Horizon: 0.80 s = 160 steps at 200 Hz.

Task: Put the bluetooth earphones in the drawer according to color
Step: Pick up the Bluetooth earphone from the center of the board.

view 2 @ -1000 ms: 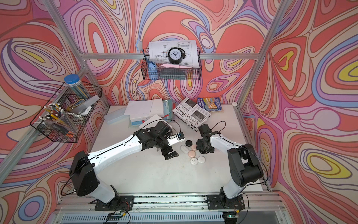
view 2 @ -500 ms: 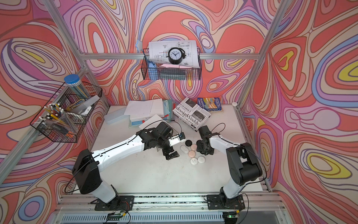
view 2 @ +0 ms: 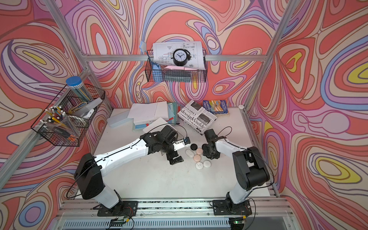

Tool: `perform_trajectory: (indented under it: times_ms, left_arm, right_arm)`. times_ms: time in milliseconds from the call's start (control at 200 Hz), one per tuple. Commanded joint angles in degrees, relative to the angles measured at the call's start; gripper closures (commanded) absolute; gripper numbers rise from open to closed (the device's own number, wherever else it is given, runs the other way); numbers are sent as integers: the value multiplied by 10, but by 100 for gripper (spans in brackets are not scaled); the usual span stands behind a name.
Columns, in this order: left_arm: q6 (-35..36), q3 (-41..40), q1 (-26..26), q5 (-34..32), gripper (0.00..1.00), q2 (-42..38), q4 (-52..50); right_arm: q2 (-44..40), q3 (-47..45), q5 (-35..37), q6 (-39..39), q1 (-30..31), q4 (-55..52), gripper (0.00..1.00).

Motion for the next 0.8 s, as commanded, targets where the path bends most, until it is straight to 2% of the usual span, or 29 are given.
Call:
perform_trajectory:
  times_ms: [0, 140, 210, 366, 411, 591, 796]
  left_arm:
    - [9, 11, 0, -4, 2, -2, -31]
    - [13, 13, 0, -5, 2, -2, -38]
    - [13, 16, 0, -2, 2, 1, -45]
    - [10, 18, 0, -9, 1, 0, -41]
    - [7, 16, 0, -6, 1, -5, -37]
    - [6, 10, 4, -7, 1, -21, -24]
    - [8, 13, 37, -22, 1, -38, -28]
  right_arm:
    - [6, -20, -27, 6, -2, -11, 48]
    - [4, -19, -29, 8, -2, -10, 53]
    - [-2, -16, -27, 8, -2, -10, 60]
    - [-24, -7, -11, 6, -2, -17, 86]
    - [-31, -4, -4, 8, -2, -19, 100]
    - [-79, 15, 2, 9, -2, -27, 100]
    - [-151, 39, -55, -27, -1, -1, 100]
